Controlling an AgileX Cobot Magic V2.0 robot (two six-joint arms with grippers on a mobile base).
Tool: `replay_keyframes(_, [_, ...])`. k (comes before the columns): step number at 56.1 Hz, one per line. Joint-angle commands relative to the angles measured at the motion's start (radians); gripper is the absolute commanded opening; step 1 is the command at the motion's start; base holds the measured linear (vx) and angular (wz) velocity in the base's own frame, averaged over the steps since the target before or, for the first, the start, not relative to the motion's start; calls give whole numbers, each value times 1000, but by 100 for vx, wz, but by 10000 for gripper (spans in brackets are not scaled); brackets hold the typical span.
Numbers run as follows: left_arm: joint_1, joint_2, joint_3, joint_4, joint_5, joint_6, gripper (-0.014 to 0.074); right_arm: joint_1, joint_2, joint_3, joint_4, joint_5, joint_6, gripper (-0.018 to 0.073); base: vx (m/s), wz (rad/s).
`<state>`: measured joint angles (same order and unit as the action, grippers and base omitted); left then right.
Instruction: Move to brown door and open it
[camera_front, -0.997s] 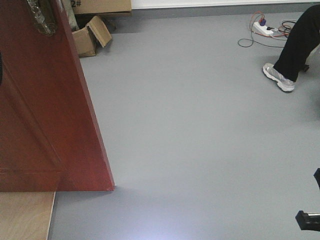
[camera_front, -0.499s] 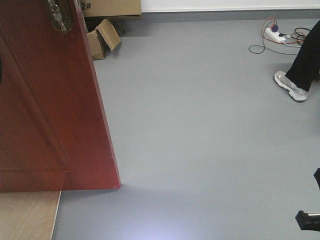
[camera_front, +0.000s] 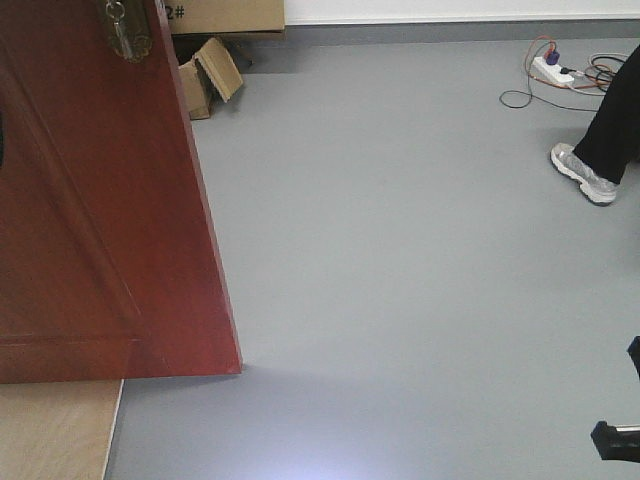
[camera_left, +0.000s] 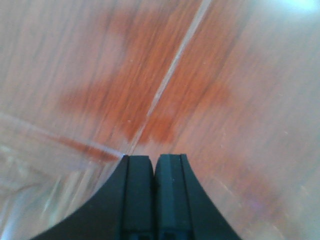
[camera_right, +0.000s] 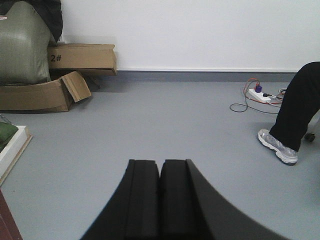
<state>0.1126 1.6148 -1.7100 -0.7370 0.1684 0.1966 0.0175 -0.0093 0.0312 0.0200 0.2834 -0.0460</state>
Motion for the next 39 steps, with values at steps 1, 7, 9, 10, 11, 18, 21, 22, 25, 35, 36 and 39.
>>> replay_keyframes(1, [-4, -45, -33, -14, -62, -2, -3, -1, -15, 4, -7, -82, -6, 0, 0, 0])
replay_keyframes(7, [-4, -45, -33, -14, -62, -2, -3, -1, -15, 4, -7, -82, -6, 0, 0, 0])
replay_keyframes(9, [-4, -45, -33, -14, -62, -2, -3, -1, -15, 4, -7, -82, -6, 0, 0, 0])
replay_keyframes(10, [-4, -45, -33, -14, -62, -2, -3, -1, -15, 4, -7, -82, -6, 0, 0, 0])
replay_keyframes(11, [-4, -45, -33, -12, -62, 0, -3, -1, -15, 4, -7, -82, -6, 0, 0, 0])
replay_keyframes(18, [-4, -57, -33, 28, -48, 12, -3, -1, -15, 4, -7, -82, -6, 0, 0, 0])
replay_keyframes(21, [-6, -83, -33, 69, 5, 20, -3, -1, -15, 4, -7, -82, -6, 0, 0, 0])
replay_keyframes(22, [-9, -91, -33, 85, 21, 23, -3, -1, -15, 4, -7, -82, -6, 0, 0, 0])
replay_keyframes(25, [-16, -122, -33, 153, 82, 24, -3, -1, -15, 4, -7, -82, -6, 0, 0, 0])
replay_keyframes(35, [-21, -236, 3, 322, 215, 1, -3, -1, -15, 4, -7, -82, -6, 0, 0, 0])
replay_keyframes(36, [-21, -255, 22, 332, 211, -5, -3, -1, -15, 4, -7, -82, -6, 0, 0, 0])
replay_keyframes(39, [-21, -310, 82, 375, 173, -33, -3, -1, -15, 4, -7, -82, -6, 0, 0, 0])
